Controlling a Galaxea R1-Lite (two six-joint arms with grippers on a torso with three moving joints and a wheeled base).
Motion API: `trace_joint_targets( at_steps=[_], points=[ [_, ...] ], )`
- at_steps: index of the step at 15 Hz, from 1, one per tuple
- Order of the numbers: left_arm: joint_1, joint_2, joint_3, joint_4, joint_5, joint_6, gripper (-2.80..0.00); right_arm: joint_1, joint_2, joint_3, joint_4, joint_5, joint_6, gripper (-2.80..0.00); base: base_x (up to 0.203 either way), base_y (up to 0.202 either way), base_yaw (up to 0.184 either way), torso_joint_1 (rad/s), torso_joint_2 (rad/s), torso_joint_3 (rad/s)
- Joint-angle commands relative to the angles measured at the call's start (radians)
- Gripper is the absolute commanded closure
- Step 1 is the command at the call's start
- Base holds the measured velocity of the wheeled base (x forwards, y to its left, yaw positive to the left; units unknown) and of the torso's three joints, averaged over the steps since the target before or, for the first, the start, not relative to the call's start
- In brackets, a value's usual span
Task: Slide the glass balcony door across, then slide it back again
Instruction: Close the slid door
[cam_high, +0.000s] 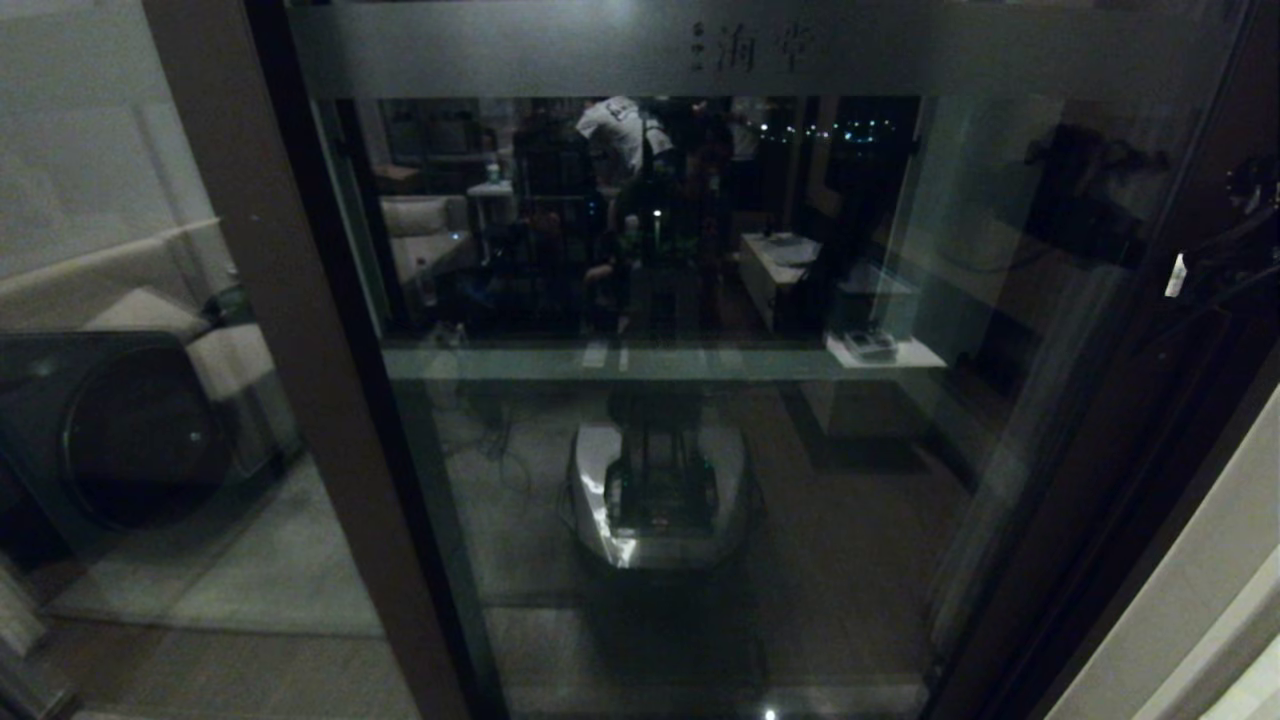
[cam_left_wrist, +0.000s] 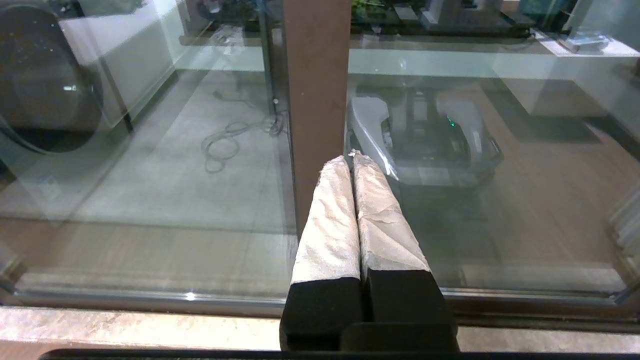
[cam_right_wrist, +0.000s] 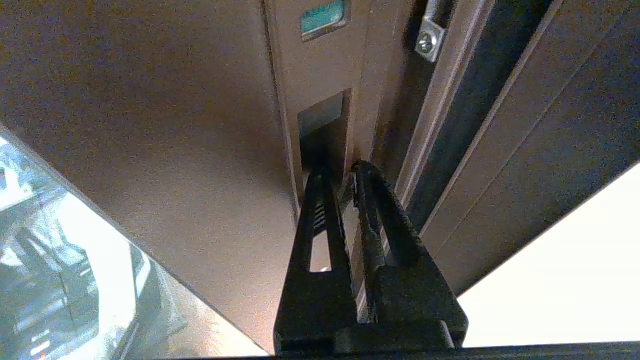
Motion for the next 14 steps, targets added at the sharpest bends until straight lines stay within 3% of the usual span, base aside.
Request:
trace_joint_targets(
  at_steps=[1,14],
  points=[
    [0.000,0.000,0.000,0.001,0.000,0.000,0.00,-0.003,0.010,-0.003,0.000,-0.001,-0.002,0.00,0.000,0.000,0.000,0.000,0.00,0.000],
    [0.000,0.000,0.000,0.001,0.000,0.000,0.00,-0.012,0.020,-0.008,-0.002,0.000,-0.005,0.00,0.000,0.000,0.000,0.000,0.00,0.000]
  ],
)
